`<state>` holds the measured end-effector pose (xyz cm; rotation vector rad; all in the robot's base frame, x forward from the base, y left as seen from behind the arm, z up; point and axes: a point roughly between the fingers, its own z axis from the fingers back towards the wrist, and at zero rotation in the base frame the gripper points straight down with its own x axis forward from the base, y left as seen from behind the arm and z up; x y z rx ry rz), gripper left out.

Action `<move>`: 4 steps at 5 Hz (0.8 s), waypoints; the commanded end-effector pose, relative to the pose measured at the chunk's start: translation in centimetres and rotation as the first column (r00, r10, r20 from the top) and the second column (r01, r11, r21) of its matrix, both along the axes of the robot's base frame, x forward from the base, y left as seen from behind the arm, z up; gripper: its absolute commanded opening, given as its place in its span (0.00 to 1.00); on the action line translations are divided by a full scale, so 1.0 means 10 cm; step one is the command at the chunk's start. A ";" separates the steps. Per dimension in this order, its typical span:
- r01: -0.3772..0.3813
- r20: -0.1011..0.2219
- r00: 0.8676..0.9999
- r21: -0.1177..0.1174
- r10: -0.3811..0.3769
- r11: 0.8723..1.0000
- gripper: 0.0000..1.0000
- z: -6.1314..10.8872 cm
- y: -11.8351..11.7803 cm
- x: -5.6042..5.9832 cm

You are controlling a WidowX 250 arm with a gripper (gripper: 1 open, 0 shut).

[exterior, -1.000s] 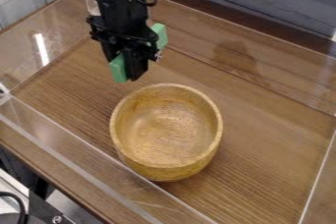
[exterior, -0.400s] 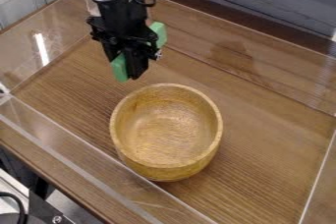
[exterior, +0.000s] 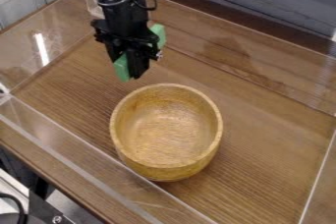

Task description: Remove the green block from inside the brown bowl and put it on the table

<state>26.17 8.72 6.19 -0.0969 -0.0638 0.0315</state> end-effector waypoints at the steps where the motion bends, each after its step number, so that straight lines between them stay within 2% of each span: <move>1: -0.020 0.052 0.998 0.027 0.018 0.999 0.00 0.08 0.14 0.15; 4: -0.044 0.041 0.998 0.032 0.042 0.999 0.00 -0.06 0.29 0.27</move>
